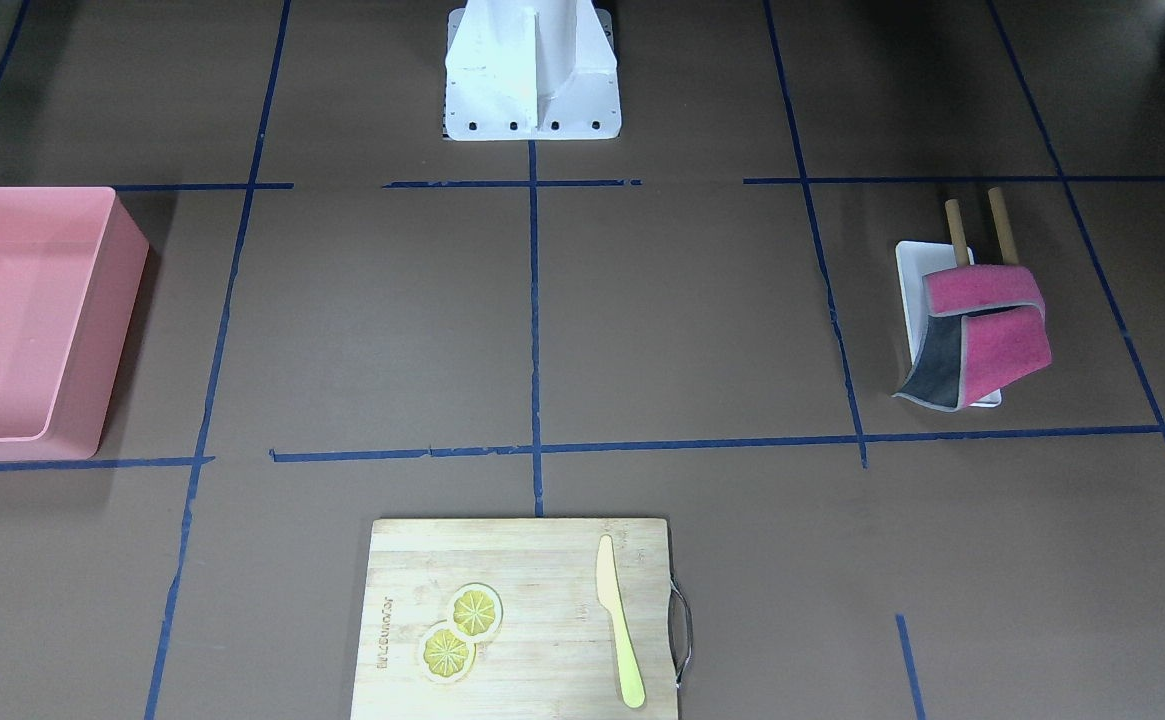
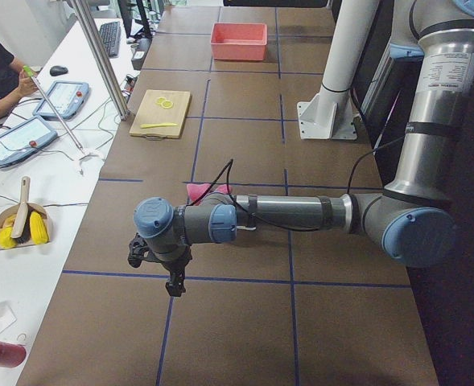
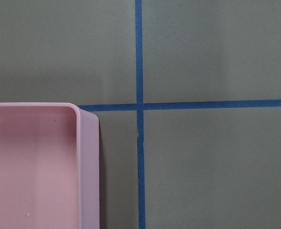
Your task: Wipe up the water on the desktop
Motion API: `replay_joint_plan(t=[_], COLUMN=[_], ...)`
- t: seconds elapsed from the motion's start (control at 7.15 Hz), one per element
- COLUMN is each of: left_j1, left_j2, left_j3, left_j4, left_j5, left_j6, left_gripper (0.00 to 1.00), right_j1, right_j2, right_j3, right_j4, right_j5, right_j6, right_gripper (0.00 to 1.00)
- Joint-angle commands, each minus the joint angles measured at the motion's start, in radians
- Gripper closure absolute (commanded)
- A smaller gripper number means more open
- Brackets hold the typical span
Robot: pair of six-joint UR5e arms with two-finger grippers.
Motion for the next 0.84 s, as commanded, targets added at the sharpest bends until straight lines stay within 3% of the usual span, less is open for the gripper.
replay_joint_plan(t=[0.0, 0.7], left_j1=[0.0, 0.0], left_j2=[0.0, -0.002], left_j3=[0.0, -0.009], left_j4=[0.0, -0.003], left_j5=[0.0, 0.0], left_j6=[0.002, 0.002], left_gripper=[0.0, 0.0], right_j1=[0.0, 0.0], right_j2=[0.003, 0.009], right_j3=[0.004, 0.009], right_j4=[-0.001, -0.001], right_j5=[-0.008, -0.008], right_j6=[0.003, 0.004], right_gripper=[0.0, 0.0])
